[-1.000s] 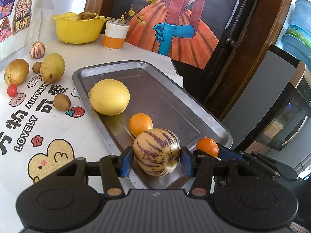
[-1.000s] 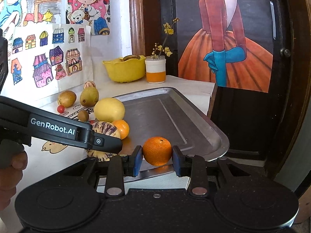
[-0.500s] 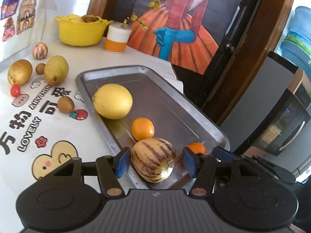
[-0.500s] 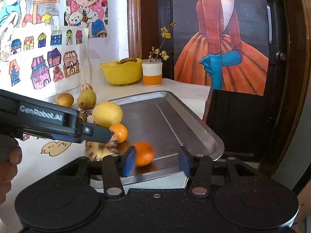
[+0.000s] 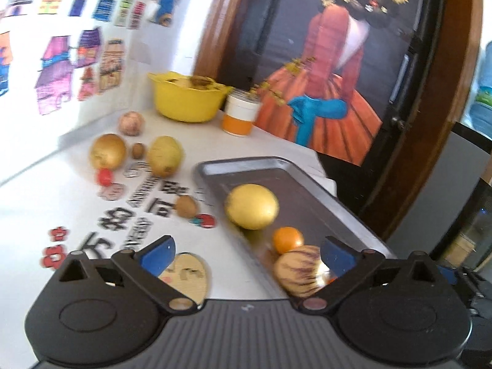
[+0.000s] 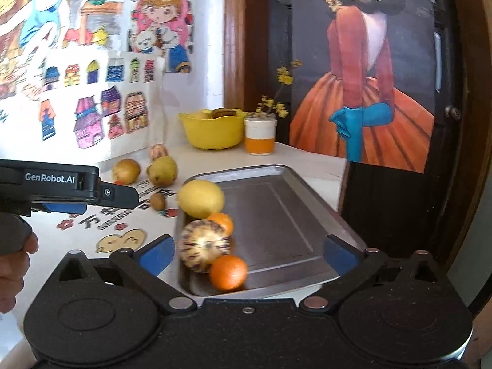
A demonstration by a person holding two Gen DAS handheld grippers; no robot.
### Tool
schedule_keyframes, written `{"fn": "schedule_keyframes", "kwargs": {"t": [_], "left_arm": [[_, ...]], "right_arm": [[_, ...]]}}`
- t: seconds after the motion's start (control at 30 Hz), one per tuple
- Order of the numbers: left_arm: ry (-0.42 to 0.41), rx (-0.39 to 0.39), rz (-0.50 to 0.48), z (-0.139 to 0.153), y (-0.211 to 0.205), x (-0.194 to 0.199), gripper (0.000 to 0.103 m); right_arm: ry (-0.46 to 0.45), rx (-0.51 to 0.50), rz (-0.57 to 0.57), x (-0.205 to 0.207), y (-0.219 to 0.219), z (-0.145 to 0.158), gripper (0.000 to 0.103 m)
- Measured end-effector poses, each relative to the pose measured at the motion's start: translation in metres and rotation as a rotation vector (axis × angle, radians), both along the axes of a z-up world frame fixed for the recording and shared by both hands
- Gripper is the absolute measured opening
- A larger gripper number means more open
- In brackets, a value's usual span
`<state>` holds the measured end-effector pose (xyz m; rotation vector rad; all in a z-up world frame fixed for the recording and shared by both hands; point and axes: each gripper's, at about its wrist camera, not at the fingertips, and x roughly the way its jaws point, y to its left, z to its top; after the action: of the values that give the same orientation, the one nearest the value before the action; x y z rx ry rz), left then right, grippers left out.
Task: Organize fruits
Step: 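Lift both open tools out of the tray toward the remaining fruits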
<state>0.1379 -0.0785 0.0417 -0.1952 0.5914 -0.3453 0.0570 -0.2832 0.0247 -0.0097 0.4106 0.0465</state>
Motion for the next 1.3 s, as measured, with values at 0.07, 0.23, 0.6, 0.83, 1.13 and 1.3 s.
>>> {"fn": "schedule_keyframes", "kwargs": {"t": [0.07,0.23,0.6,0.83,1.13,1.3], "left_arm": [[0.005,-0.006,0.032,-0.001,0.014,-0.003,0.102],[0.014,0.007,0.129,-0.003,0.044,-0.009,0.102],[0.019,0.065,0.282,-0.007,0.109,-0.020,0.102],[0.021,0.140,0.310,-0.006,0.136,-0.015,0.102],[0.037,0.189,0.234,-0.005,0.141,0.031,0.102],[0.046,0.186,0.174,-0.006,0.131,0.073,0.102]], "right_arm": [[0.005,-0.014,0.023,-0.001,0.010,0.001,0.102],[0.020,-0.036,0.084,-0.003,0.036,0.004,0.102],[0.081,-0.078,0.237,0.011,0.092,0.003,0.102],[0.100,-0.126,0.340,0.036,0.123,0.004,0.102],[0.094,-0.040,0.329,0.094,0.130,0.017,0.102],[0.129,-0.009,0.309,0.134,0.135,0.014,0.094]]}}
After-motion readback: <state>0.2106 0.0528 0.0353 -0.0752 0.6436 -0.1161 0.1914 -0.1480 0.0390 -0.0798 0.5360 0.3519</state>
